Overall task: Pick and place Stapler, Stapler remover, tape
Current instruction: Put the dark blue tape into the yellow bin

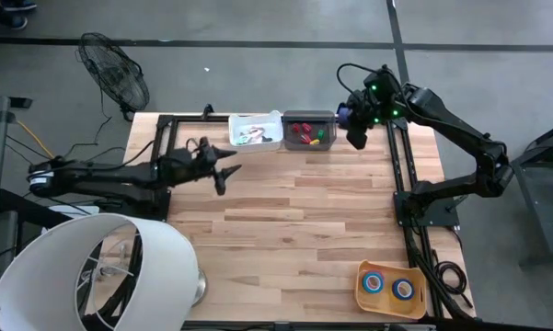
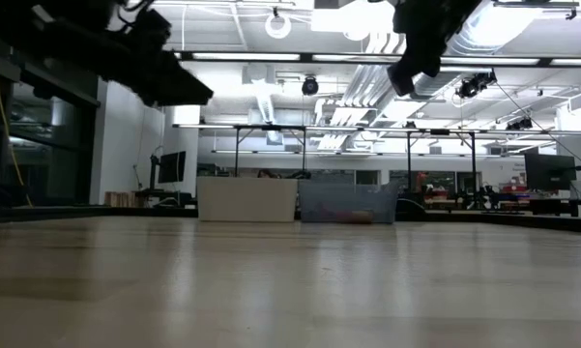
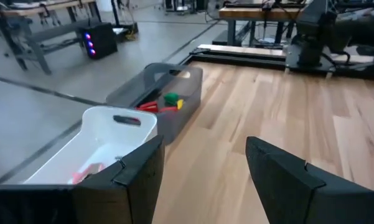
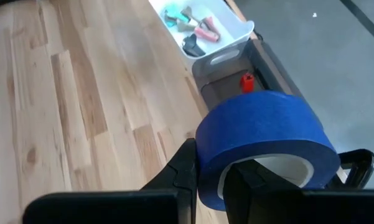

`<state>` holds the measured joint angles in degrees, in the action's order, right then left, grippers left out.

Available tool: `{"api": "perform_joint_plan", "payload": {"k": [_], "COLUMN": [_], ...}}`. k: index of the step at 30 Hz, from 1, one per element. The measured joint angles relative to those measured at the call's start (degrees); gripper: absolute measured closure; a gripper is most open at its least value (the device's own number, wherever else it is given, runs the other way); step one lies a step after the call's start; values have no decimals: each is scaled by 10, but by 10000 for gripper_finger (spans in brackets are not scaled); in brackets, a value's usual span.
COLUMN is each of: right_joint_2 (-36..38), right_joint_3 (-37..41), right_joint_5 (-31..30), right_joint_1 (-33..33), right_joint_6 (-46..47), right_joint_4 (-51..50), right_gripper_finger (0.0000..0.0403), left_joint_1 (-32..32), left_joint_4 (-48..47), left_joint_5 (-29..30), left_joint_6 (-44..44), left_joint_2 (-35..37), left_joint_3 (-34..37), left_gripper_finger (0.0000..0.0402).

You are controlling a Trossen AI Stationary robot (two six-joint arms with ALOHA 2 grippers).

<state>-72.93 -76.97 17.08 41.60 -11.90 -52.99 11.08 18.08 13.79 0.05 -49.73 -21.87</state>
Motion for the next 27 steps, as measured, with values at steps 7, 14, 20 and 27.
{"api": "perform_joint_plan", "payload": {"k": [7, 14, 20, 27], "right_joint_2": [0, 0, 4, 13], "right_joint_3": [0, 0, 0, 0], "right_joint_5": [10, 43, 34, 39], "right_joint_1": [0, 0, 0, -8], "right_joint_6": [-17, -36, -37, -15], "right_joint_4": [-21, -21, -49, -133], "right_gripper_finger": [369, 369, 369, 369], "left_joint_1": [-59, -67, -66, -66], "left_joint_4": [36, 92, 128, 118], "left_joint_5": [63, 60, 27, -28], "left_joint_6": [-5, -3, -3, 24], "left_joint_2": [88, 162, 221, 268], "left_joint_3": [76, 161, 207, 208], "left_gripper_finger": [181, 181, 181, 181]}}
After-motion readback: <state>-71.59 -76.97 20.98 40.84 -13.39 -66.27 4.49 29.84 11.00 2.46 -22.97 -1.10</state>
